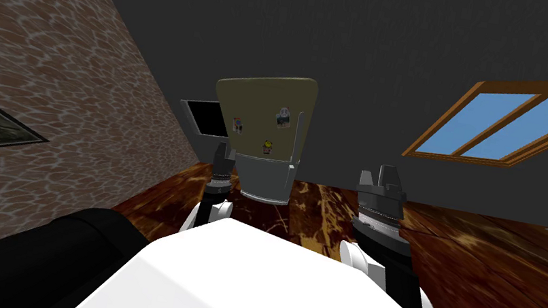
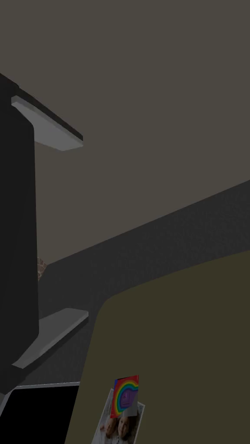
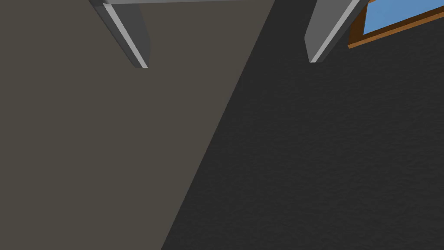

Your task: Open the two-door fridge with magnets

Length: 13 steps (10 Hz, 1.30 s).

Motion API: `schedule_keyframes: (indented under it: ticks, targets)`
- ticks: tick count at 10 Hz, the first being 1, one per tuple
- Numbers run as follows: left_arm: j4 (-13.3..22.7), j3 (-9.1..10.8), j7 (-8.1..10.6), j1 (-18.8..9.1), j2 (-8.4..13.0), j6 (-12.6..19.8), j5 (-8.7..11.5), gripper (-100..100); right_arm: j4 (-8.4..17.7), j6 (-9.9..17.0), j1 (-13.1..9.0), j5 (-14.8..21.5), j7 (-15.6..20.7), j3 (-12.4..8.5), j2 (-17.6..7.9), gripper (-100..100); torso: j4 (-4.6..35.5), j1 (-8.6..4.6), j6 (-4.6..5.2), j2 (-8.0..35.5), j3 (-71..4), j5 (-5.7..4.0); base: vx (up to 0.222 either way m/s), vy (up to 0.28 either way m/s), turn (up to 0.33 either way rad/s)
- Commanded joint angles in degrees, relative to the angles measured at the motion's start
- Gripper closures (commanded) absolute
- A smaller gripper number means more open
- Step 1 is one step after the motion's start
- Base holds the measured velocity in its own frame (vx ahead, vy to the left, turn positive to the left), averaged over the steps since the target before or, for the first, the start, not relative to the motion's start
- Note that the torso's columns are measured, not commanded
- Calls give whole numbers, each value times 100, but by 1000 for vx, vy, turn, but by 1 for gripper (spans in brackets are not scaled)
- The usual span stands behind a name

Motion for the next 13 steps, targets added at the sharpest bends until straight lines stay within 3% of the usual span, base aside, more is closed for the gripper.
schedule_keyframes:
  ticks: [1,9,10,13]
  targets:
    - [0,0,0,0,0,0,0,0,0,0,0,0,0,0,0,0,235,0,0,232,-467,0,0,0,0]
    - [-2,0,0,0,0,0,0,0,-2,-1,0,0,0,0,0,0,3537,0,0,3539,-7073,0,0,0,0]
    - [50,2,-1,-13,287,-15,5,-100,-2,-1,0,0,0,0,0,0,3960,0,0,3962,-7919,0,25,-20,-2]
    - [236,11,-5,-59,789,-68,23,-100,1,0,1,0,0,0,1,0,4219,-10,0,4213,-8457,-3,52,-55,-1]
